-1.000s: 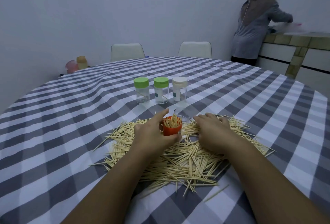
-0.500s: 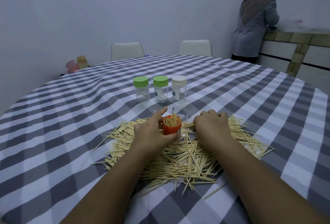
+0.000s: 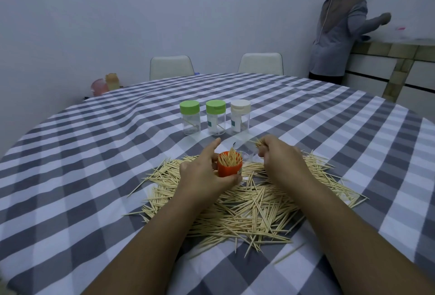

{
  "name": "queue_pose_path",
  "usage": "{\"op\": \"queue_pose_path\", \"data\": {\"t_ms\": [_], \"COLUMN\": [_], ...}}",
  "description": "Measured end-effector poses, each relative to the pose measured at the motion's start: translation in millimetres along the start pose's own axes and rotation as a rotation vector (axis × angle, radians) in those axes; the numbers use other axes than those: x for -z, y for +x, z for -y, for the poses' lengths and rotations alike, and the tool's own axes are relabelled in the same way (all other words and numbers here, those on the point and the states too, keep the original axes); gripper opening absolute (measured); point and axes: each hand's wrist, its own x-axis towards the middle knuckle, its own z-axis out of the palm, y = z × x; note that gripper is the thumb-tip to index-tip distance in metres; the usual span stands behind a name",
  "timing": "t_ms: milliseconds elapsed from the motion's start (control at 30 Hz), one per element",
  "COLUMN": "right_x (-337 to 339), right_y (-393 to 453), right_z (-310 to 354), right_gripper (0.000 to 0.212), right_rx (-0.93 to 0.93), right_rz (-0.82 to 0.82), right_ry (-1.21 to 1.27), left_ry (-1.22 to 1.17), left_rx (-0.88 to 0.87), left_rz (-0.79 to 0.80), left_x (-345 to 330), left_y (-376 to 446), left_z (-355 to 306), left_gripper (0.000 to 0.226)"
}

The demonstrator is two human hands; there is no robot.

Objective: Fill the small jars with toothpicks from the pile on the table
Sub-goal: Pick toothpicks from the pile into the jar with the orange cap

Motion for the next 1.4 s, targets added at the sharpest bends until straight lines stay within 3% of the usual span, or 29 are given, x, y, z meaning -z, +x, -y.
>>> {"op": "queue_pose_path", "data": {"t_ms": [167, 333, 567, 767, 967, 1133, 1400], "right_x": [-6, -12, -9, -5, -15, -15, -10], "right_y": [-1, 1, 4, 2, -1, -5, -7], "right_z": [10, 19, 22, 26, 25, 26, 28], "right_gripper": [0.016, 0.024, 0.022, 0.021, 0.021, 0.02, 0.019], "right_rx": [-0.061, -0.197, -0.266, -0.187, -0.194, -0.038, 0.032], "right_rz": [-0.121, -0.133, -0.169, -0.152, -0.021, -0.166, -0.25], "right_ry": [0.534, 1.106, 1.515, 1.629, 1.332, 1.115, 1.189], "left_ry": [0.004, 0.01, 0.036, 0.038, 0.051, 0.06, 0.057], "left_rx": [0.001, -0.006, -0.021, -0.039, -0.05, -0.055, -0.072], "left_rz": [0.008, 0.016, 0.022, 0.025, 0.025, 0.013, 0.016], "left_x": [-1, -2, -5, -5, -5, -5, -5], "left_y": [0, -1, -2, -3, -3, -1, -1], "left_z": [0, -1, -4, -6, -6, -6, -7], "left_gripper": [0.097, 0.097, 0.098, 0.096, 0.097, 0.097, 0.097]}}
